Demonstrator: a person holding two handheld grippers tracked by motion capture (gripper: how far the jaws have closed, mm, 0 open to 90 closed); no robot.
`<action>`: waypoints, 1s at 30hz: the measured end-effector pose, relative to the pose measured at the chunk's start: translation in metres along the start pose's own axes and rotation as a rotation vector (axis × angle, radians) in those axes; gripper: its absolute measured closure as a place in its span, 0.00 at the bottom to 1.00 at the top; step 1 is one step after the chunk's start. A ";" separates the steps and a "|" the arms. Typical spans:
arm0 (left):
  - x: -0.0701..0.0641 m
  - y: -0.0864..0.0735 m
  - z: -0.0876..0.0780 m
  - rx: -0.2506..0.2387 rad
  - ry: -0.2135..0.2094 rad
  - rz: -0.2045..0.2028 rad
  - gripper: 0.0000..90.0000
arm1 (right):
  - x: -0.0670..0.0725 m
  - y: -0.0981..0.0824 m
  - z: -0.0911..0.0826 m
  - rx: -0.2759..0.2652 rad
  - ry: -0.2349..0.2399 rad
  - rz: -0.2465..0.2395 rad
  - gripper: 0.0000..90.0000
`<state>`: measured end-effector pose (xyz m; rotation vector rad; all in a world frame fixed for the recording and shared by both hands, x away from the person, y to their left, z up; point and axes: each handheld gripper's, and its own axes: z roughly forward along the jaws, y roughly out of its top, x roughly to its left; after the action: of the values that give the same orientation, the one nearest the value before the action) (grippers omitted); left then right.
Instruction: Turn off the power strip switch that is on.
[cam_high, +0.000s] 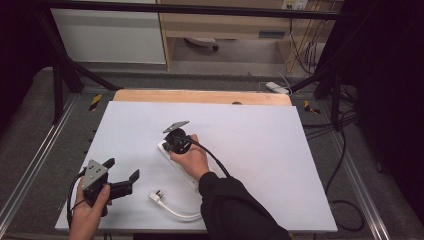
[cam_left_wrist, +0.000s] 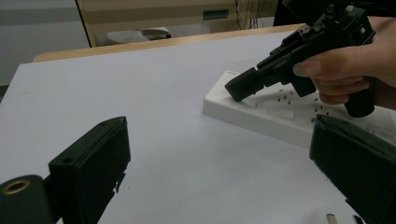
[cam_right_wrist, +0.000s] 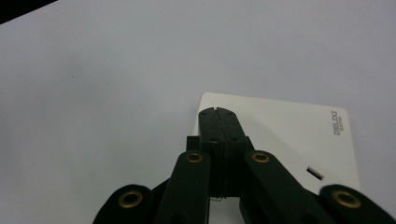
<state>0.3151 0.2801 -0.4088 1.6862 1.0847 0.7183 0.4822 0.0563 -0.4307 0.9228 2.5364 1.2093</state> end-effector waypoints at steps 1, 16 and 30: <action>0.000 0.000 0.000 0.000 0.000 0.000 0.06 | 0.000 0.000 0.000 -0.008 0.001 -0.004 1.00; 0.000 0.000 0.000 0.004 0.002 0.004 0.06 | 0.004 0.002 -0.004 -0.027 0.008 -0.007 1.00; 0.000 0.000 0.000 0.004 0.002 0.007 0.06 | 0.005 0.003 -0.004 -0.036 0.013 -0.005 1.00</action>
<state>0.3148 0.2803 -0.4087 1.6935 1.0825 0.7229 0.4780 0.0575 -0.4252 0.9028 2.5167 1.2599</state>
